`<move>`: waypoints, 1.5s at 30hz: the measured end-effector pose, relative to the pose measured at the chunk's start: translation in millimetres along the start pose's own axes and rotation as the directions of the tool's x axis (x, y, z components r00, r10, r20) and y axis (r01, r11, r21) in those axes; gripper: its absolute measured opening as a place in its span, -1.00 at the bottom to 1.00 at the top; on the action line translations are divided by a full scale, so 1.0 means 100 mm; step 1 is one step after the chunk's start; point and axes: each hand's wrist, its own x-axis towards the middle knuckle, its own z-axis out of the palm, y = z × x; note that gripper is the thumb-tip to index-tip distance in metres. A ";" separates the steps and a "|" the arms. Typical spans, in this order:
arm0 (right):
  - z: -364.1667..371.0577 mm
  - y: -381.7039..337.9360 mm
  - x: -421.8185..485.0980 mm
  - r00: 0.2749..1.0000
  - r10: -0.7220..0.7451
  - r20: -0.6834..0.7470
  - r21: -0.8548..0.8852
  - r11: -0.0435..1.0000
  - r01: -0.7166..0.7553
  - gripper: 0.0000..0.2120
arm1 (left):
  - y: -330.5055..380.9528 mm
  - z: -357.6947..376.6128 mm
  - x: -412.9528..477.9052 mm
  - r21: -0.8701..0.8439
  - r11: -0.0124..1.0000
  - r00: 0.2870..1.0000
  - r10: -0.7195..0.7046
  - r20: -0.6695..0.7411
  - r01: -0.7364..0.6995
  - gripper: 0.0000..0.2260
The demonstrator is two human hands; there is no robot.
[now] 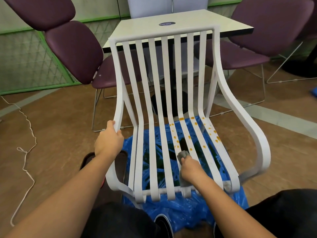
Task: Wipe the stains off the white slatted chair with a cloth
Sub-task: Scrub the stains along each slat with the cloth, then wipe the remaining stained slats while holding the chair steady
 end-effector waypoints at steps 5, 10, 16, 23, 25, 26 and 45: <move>0.39 0.23 0.16 0.981 0.173 0.084 0.022 0.984 -0.176 -0.56 | 0.00 0.01 -0.01 0.008 1.000 1.000 -0.004 -0.006 0.004 -0.63; 0.49 0.22 0.31 0.994 0.107 -0.003 0.032 0.994 -0.107 -0.63 | 0.03 0.03 -0.01 0.074 0.997 1.000 -0.004 -0.014 0.005 -0.64; 0.49 0.13 0.55 0.993 0.016 -0.118 -0.017 1.000 -0.018 -0.64 | 0.04 0.03 -0.01 0.114 0.994 1.000 -0.005 -0.018 0.007 -0.66; 0.63 0.27 0.53 0.968 -0.057 -0.245 -0.083 0.996 0.038 -0.63 | -0.02 0.09 0.04 0.215 0.975 0.989 0.077 -0.128 -0.048 -0.65; 0.66 0.28 0.51 0.964 -0.077 -0.256 -0.142 0.989 0.042 -0.57 | -0.02 0.12 0.02 0.437 0.886 0.954 0.250 -0.166 -0.156 -0.62; 0.65 0.28 0.50 0.964 -0.085 -0.253 -0.156 0.987 0.046 -0.56 | 0.00 0.16 0.00 0.534 0.808 0.916 0.375 -0.140 -0.249 -0.60; 0.68 0.24 0.75 0.967 -0.034 -0.252 -0.092 0.996 0.011 -0.70 | 0.00 1.78 -0.82 0.185 0.971 0.971 -0.179 0.158 0.149 0.08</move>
